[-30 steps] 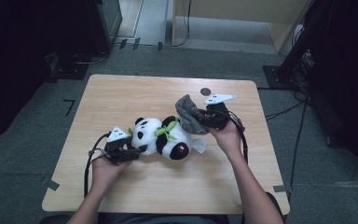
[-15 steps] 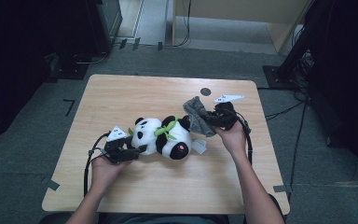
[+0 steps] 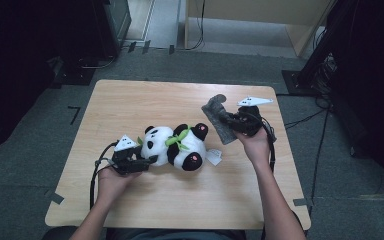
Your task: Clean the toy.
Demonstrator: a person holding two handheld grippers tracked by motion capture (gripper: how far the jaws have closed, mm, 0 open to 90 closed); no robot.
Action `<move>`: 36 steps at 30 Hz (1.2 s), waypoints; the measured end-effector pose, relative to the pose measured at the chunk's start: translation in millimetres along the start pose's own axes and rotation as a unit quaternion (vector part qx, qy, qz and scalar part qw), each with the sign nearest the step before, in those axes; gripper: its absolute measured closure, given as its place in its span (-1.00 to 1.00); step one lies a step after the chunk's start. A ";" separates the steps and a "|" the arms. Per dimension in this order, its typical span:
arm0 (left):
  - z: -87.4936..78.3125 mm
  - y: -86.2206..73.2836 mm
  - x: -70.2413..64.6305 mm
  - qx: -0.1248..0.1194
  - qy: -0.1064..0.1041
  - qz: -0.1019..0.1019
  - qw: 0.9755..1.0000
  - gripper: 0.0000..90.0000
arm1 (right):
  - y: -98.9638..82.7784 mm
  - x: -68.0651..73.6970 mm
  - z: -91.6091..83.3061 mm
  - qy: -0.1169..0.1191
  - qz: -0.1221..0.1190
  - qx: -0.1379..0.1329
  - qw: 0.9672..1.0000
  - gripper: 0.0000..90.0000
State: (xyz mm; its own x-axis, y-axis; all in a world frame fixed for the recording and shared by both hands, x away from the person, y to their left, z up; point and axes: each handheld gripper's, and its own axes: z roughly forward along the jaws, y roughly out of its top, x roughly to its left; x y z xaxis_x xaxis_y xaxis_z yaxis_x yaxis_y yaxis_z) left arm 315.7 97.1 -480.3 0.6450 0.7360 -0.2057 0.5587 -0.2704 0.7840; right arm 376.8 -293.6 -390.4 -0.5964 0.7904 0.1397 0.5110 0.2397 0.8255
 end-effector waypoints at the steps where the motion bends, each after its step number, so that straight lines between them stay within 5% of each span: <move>1: 0.0 0.1 0.1 0.000 0.000 0.000 1.000 -0.27 | 2.4 4.6 -0.5 0.004 -0.006 -0.003 1.000 0.69; 5: 0.0 0.4 0.5 0.000 0.000 -0.002 1.000 -0.27 | 9.2 21.4 1.9 0.019 -0.024 -0.007 0.999 0.68; 12: 0.2 0.9 0.9 -0.001 -0.003 -0.007 1.000 -0.27 | 9.2 36.3 20.6 0.046 -0.022 0.010 0.999 0.67; 25: 1.0 0.7 0.6 -0.004 -0.003 -0.006 1.000 -0.28 | -3.3 27.6 42.5 0.076 0.000 0.048 0.996 0.62; 36: 0.9 0.7 0.4 -0.003 -0.002 -0.007 1.000 -0.28 | -17.0 9.9 35.2 0.063 0.011 0.059 0.996 0.64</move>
State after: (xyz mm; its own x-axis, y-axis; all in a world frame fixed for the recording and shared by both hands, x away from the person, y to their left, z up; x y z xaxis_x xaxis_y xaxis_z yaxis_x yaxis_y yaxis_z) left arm 316.9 96.7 -480.4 0.6391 0.7374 -0.2185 0.5641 -0.2563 0.7849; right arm 384.0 -270.1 -422.3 -0.6528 0.7216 0.2306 0.5901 0.2934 0.7522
